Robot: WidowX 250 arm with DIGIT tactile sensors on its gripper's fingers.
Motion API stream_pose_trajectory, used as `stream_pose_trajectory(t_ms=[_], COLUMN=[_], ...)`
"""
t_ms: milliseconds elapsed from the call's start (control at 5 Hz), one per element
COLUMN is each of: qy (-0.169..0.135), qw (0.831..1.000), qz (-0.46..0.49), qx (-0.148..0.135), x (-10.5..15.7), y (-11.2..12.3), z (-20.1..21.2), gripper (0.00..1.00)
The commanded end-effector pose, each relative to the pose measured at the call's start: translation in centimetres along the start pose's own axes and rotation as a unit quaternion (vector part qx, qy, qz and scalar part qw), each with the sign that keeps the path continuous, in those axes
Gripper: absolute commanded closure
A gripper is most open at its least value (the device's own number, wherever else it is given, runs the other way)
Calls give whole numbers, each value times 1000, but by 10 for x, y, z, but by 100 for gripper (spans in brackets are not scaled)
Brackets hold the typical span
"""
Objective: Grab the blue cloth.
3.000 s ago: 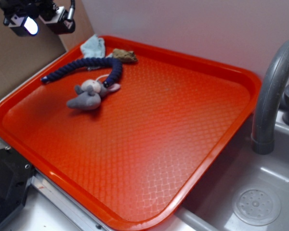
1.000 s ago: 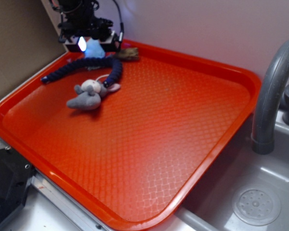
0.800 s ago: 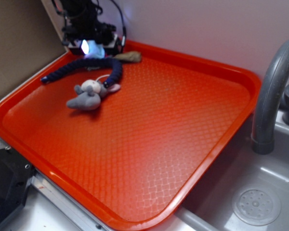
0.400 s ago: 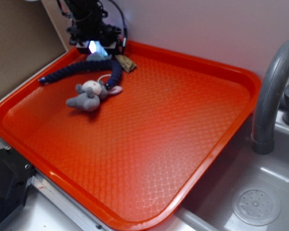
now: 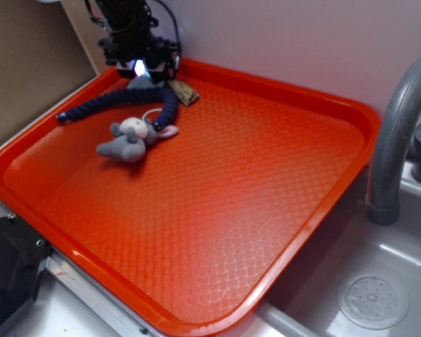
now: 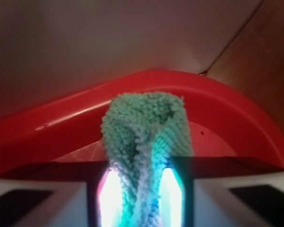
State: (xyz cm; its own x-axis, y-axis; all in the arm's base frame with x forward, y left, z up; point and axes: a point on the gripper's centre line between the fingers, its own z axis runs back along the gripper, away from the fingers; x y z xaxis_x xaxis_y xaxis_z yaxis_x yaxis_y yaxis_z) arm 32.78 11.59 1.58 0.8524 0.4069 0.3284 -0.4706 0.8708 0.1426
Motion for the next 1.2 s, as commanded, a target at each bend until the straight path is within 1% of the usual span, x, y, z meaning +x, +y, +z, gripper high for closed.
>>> stream_pose_trajectory(t_ms=[0, 200, 400, 600, 800, 1000], qy=[-9, 23, 99, 137, 94, 82], qw=[1000, 1000, 995, 988, 981, 969], qz=[-12, -5, 2, -26, -72, -130], qx=[2, 15, 26, -60, -151, -191], x=[1, -4, -21, -45, -66, -76], y=[2, 8, 19, 20, 15, 9], z=[9, 15, 46, 108, 166, 223], gripper=[100, 100, 100, 100, 100, 100])
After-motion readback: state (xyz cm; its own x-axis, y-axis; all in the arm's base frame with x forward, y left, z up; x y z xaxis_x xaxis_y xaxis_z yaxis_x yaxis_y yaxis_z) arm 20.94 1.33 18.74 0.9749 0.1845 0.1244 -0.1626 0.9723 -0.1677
